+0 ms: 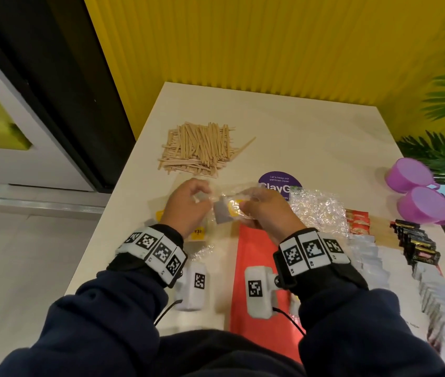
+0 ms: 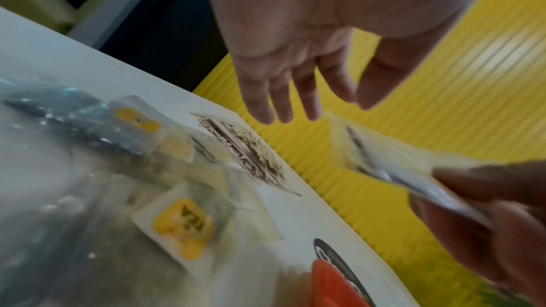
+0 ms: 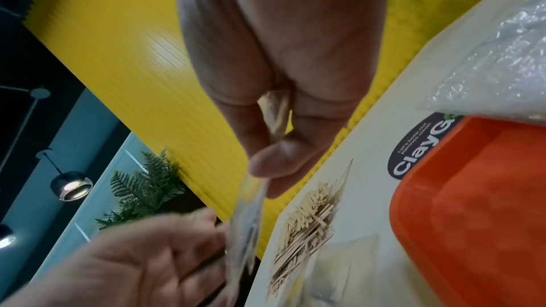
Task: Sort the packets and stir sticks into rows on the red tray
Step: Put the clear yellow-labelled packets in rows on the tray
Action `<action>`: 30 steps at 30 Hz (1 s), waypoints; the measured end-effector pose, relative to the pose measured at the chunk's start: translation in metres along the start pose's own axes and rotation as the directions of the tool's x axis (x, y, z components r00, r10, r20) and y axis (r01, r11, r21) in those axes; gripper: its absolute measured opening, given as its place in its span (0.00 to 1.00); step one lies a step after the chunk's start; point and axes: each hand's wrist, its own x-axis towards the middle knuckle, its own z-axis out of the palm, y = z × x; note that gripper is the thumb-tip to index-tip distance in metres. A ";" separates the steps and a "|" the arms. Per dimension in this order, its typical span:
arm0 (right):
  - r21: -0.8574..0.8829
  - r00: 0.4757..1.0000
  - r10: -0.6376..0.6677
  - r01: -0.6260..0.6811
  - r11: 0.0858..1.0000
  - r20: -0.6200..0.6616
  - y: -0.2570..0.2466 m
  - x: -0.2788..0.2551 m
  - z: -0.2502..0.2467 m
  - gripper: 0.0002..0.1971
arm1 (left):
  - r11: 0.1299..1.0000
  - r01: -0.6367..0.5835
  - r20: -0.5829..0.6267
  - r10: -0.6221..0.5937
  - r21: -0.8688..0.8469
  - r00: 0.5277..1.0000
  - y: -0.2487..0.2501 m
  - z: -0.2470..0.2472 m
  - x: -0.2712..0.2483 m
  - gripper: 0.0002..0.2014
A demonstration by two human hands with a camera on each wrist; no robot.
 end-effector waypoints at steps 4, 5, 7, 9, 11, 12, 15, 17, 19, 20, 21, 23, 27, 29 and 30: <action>-0.094 0.978 -0.092 0.075 0.993 -0.187 0.005 0.002 -0.012 0.10 | 0.869 0.274 -0.207 -0.204 0.412 0.957 -0.026 -0.013 0.013 0.18; -0.150 0.966 -0.120 0.087 0.985 -0.229 0.008 0.004 -0.015 0.12 | 0.804 0.334 -0.191 -0.274 0.492 0.942 -0.033 -0.013 0.014 0.26; -0.251 0.946 -0.163 0.092 0.964 -0.281 0.013 0.008 -0.017 0.14 | 0.663 0.368 -0.149 -0.364 0.652 0.920 -0.043 -0.009 0.016 0.38; -0.307 0.934 -0.192 0.096 0.947 -0.302 0.016 0.009 -0.018 0.15 | 0.546 0.325 -0.117 -0.380 0.772 0.917 -0.052 -0.001 0.017 0.39; -0.324 0.926 -0.213 0.107 0.940 -0.311 0.019 0.010 -0.018 0.15 | 0.490 0.287 -0.105 -0.365 0.823 0.925 -0.058 0.004 0.019 0.38; -0.327 0.924 -0.226 0.120 0.937 -0.308 0.019 0.009 -0.018 0.15 | 0.475 0.275 -0.101 -0.360 0.836 0.927 -0.061 0.005 0.020 0.38; -0.337 0.926 -0.252 0.151 0.929 -0.281 0.019 0.007 -0.019 0.16 | 0.478 0.261 -0.082 -0.363 0.838 0.928 -0.064 0.006 0.022 0.33; -0.345 0.922 -0.268 0.164 0.924 -0.278 0.017 0.006 -0.020 0.14 | 0.531 0.277 -0.089 -0.352 0.801 0.932 -0.066 0.007 0.023 0.31; -0.337 0.922 -0.275 0.176 0.925 -0.272 0.016 0.004 -0.021 0.11 | 0.605 0.301 -0.103 -0.340 0.737 0.935 -0.068 0.008 0.020 0.35; -0.327 0.928 -0.270 0.180 0.928 -0.257 0.015 0.003 -0.020 0.11 | 0.630 0.307 -0.103 -0.340 0.713 0.935 -0.068 0.008 0.019 0.39; -0.320 0.935 -0.263 0.181 0.930 -0.237 0.015 0.003 -0.020 0.11 | 0.641 0.306 -0.097 -0.341 0.704 0.935 -0.067 0.008 0.018 0.41; -0.315 0.947 -0.251 0.179 0.932 -0.203 0.016 0.002 -0.018 0.13 | 0.628 0.296 -0.085 -0.344 0.720 0.935 -0.066 0.007 0.017 0.42; -0.271 0.941 -0.251 0.186 0.944 -0.227 0.018 0.002 -0.014 0.14 | 0.576 0.291 -0.076 -0.367 0.764 0.927 -0.062 0.008 0.017 0.35; -0.249 0.937 -0.264 0.206 0.946 -0.229 0.017 -0.001 -0.014 0.12 | 0.574 0.299 -0.077 -0.377 0.762 0.923 -0.060 0.009 0.016 0.34; -0.246 0.934 -0.275 0.218 0.945 -0.228 0.016 -0.001 -0.014 0.11 | 0.575 0.302 -0.081 -0.378 0.760 0.922 -0.059 0.009 0.015 0.35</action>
